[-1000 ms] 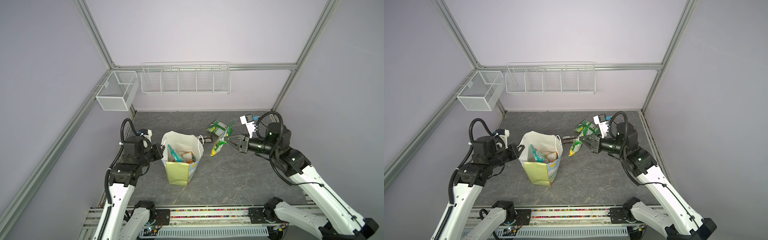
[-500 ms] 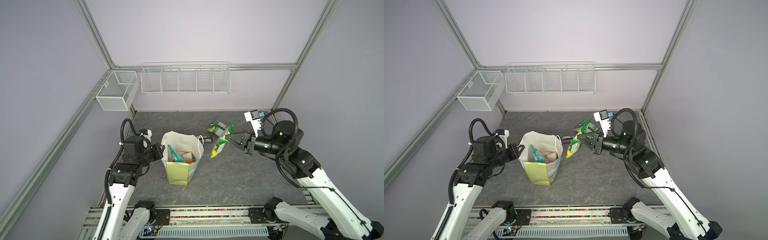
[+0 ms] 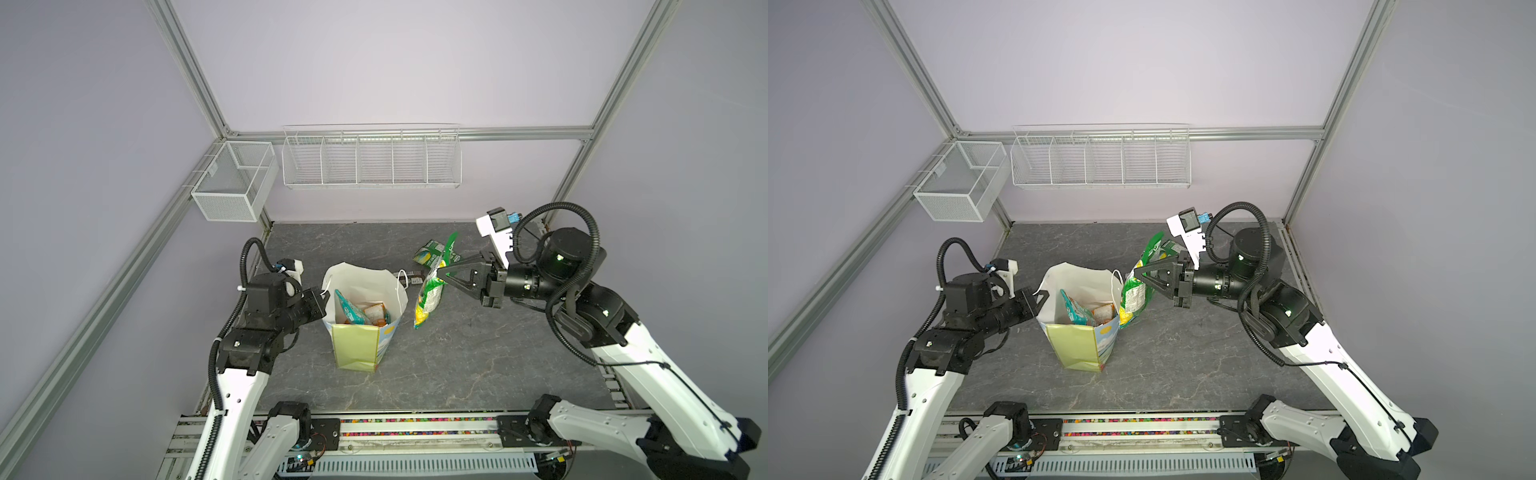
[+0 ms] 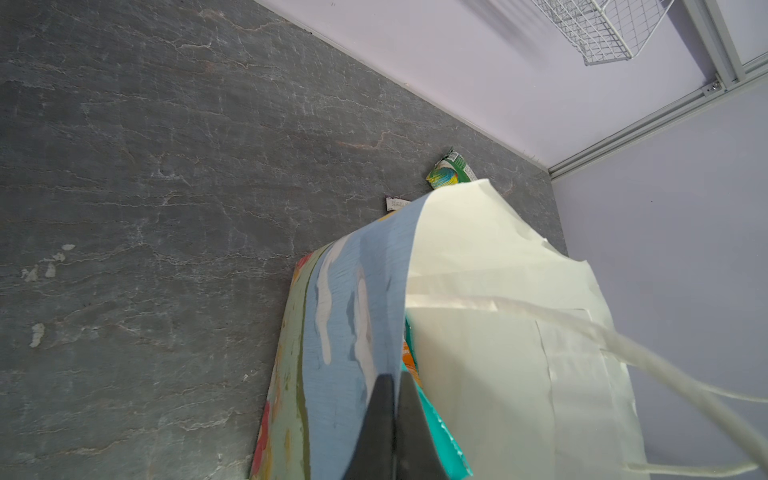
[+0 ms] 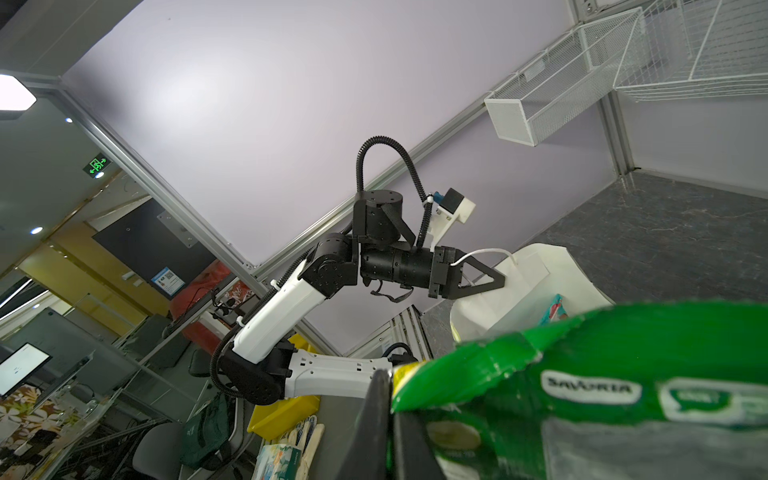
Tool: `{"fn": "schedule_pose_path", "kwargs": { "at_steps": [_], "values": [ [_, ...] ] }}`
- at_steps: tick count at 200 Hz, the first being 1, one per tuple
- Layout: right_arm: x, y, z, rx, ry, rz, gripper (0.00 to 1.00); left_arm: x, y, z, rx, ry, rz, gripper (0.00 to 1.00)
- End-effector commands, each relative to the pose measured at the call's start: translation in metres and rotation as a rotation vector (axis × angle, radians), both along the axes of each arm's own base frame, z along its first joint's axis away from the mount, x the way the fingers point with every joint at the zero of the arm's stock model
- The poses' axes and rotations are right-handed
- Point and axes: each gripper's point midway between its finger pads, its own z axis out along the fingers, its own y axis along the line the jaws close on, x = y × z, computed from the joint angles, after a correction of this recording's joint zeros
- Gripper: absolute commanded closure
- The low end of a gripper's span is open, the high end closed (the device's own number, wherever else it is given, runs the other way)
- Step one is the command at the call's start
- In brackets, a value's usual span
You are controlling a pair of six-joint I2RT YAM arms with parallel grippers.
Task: Place the snacks into the paper bag
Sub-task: 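Carry the green packet with the right gripper over the bag's opening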
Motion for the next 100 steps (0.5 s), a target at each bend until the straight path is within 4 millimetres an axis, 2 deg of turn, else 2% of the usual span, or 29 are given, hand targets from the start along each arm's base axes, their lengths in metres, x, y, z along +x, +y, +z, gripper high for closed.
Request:
{"fn": "schedule_pose_path", "kwargs": {
  "at_steps": [1,100],
  "values": [
    [-0.013,0.006,0.027,0.053,-0.094,0.049,0.93,0.001,0.002,0.02,-0.016,-0.069,0.01,1.0],
    [-0.019,0.053,0.039,0.029,-0.099,0.155,0.93,-0.002,0.002,0.02,-0.019,-0.076,0.012,1.0]
  ]
}}
